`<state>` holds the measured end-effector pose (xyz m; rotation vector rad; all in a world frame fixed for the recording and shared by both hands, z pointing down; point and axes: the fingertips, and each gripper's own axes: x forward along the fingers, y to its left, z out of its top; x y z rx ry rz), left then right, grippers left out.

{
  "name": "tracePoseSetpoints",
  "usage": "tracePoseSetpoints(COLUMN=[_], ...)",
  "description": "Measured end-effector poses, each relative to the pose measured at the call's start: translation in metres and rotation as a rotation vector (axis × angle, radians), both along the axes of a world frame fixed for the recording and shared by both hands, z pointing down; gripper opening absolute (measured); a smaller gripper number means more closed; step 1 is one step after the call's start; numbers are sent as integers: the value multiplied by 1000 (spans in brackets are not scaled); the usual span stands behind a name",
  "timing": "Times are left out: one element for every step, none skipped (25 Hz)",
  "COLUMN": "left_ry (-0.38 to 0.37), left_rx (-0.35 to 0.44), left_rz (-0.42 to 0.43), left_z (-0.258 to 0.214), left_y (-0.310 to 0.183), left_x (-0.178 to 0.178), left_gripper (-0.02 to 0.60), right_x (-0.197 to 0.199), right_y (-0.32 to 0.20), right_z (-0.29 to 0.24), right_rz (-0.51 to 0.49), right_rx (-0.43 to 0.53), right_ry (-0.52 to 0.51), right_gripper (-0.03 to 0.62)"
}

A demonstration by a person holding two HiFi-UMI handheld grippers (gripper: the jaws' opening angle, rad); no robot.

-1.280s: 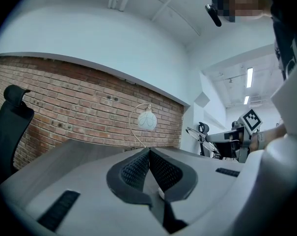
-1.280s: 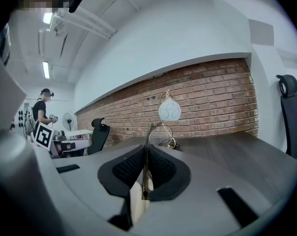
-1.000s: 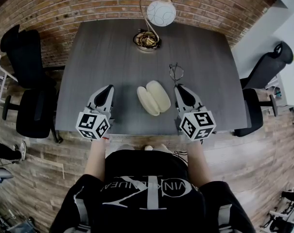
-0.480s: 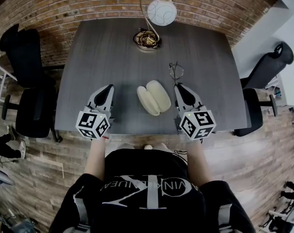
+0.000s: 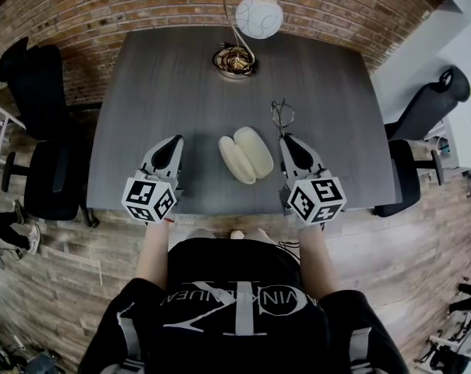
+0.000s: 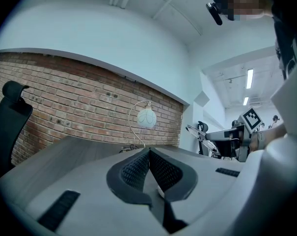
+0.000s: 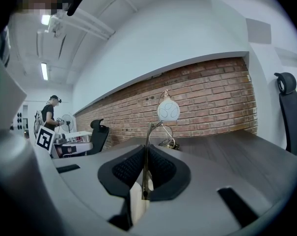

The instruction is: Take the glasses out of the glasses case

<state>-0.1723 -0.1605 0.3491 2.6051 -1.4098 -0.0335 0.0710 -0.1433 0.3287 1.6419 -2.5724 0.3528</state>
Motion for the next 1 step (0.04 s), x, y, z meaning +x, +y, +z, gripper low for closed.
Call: tracePoseSetpoints(left_ry=[0], left_rx=[-1], left_rz=[0], left_z=[0], left_y=[0], left_x=[0], left_gripper=[15], right_x=[0], right_y=[0], right_z=[0], right_rz=[0], right_rx=[-1], right_ry=[-1], right_gripper=[38])
